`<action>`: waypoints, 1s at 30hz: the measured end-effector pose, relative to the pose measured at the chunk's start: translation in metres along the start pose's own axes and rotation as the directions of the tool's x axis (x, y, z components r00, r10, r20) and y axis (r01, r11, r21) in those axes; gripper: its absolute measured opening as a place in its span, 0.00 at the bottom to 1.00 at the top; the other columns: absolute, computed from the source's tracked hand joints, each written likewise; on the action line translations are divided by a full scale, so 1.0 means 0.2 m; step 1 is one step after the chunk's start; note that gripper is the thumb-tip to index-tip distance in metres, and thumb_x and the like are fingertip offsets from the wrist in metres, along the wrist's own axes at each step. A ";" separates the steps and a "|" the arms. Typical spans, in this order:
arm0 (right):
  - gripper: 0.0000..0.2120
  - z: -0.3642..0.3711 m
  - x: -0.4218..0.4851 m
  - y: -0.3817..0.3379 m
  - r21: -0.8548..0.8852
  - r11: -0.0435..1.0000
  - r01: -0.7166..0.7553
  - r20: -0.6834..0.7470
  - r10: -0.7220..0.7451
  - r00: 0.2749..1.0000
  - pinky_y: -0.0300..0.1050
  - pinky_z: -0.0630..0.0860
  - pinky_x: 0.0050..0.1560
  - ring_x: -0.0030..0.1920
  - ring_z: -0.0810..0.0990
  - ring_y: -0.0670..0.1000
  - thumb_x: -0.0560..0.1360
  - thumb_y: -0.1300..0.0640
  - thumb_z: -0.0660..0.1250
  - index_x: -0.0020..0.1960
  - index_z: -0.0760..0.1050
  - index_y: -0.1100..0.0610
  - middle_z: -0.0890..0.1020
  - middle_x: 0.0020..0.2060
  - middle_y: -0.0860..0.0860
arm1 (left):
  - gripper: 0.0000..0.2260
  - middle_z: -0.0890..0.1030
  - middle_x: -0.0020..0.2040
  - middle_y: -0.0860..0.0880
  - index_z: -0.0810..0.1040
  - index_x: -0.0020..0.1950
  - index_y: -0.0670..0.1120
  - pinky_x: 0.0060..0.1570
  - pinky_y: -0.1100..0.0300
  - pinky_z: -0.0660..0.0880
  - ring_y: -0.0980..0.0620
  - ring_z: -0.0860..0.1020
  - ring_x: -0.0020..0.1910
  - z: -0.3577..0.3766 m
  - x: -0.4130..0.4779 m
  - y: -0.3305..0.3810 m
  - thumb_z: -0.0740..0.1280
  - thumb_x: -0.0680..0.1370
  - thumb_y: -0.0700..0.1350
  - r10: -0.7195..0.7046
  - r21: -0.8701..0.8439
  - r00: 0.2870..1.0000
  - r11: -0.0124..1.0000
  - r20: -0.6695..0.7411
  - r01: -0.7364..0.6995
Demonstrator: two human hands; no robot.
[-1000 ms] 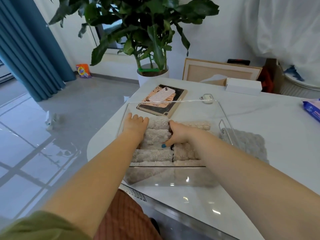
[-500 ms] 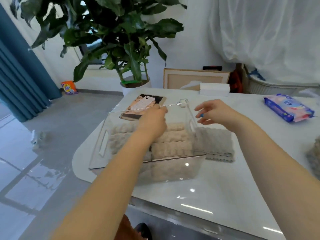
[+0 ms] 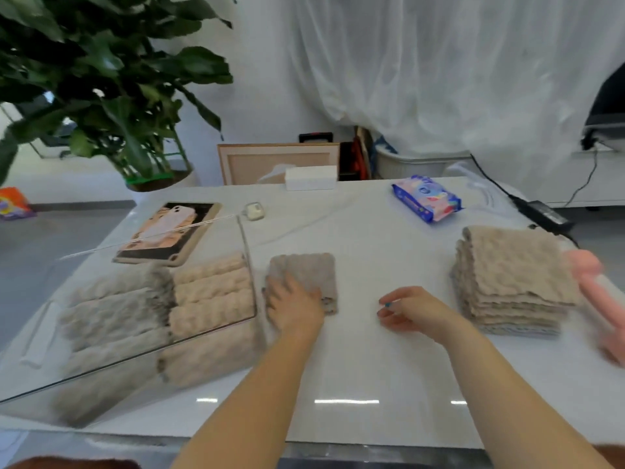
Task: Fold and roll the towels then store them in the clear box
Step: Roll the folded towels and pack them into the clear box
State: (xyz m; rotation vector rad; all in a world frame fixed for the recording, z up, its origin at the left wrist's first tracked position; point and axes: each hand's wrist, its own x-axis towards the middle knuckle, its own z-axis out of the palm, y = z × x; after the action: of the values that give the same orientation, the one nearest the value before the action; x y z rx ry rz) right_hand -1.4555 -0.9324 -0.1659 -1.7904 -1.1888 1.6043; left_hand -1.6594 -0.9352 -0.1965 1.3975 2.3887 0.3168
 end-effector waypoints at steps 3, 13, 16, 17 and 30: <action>0.09 0.04 0.02 0.06 0.141 0.990 -0.018 0.034 0.013 0.999 0.44 0.79 0.44 0.39 0.82 0.52 0.77 0.69 0.59 0.55 0.74 0.64 0.82 0.41 0.58 | 0.34 0.60 0.73 0.37 0.49 0.76 0.38 0.67 0.47 0.60 0.39 0.60 0.71 0.02 0.04 -0.03 0.59 0.79 0.57 -0.117 -0.158 0.990 0.982 -0.083 0.102; 0.10 0.31 0.10 -0.10 0.310 0.950 0.029 0.059 -0.050 0.997 0.46 0.80 0.42 0.39 0.82 0.54 0.75 0.60 0.67 0.51 0.74 0.67 0.82 0.41 0.60 | 0.23 0.82 0.52 0.40 0.74 0.62 0.37 0.38 0.58 0.79 0.44 0.81 0.46 -0.08 -0.11 0.02 0.65 0.67 0.27 0.080 -0.914 0.940 0.272 0.332 0.300; 0.12 0.33 0.07 -0.15 0.424 0.906 -0.006 0.110 -0.045 0.993 0.49 0.79 0.46 0.45 0.83 0.56 0.75 0.59 0.68 0.55 0.77 0.65 0.84 0.48 0.59 | 0.27 0.81 0.56 0.40 0.74 0.65 0.40 0.44 0.56 0.79 0.44 0.81 0.52 -0.15 -0.19 0.02 0.65 0.66 0.31 0.224 -0.941 0.914 0.096 0.338 0.324; 0.11 0.33 0.05 -0.16 0.474 0.880 -0.013 0.143 -0.062 0.988 0.49 0.79 0.46 0.46 0.83 0.56 0.75 0.59 0.67 0.55 0.78 0.63 0.84 0.48 0.58 | 0.25 0.81 0.58 0.41 0.73 0.66 0.41 0.47 0.56 0.78 0.45 0.80 0.54 -0.20 -0.21 0.02 0.66 0.68 0.33 0.260 -0.938 0.902 0.057 0.345 0.342; 0.26 0.18 -0.32 -0.39 0.426 0.834 0.351 0.285 -0.492 0.823 0.50 0.81 0.39 0.48 0.84 0.52 0.76 0.72 0.57 0.64 0.70 0.44 0.82 0.55 0.46 | 0.06 0.82 0.47 0.49 0.75 0.55 0.49 0.36 0.59 0.76 0.51 0.80 0.39 -0.65 -0.29 -0.07 0.63 0.80 0.43 0.275 -0.927 0.949 0.373 0.153 0.041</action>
State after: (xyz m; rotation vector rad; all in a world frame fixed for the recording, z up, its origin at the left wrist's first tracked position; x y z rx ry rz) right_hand -1.5100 -0.9526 -0.0752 -0.9141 -1.2526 1.7886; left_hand -1.6973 -0.9943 -0.0713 0.9093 1.3515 1.1990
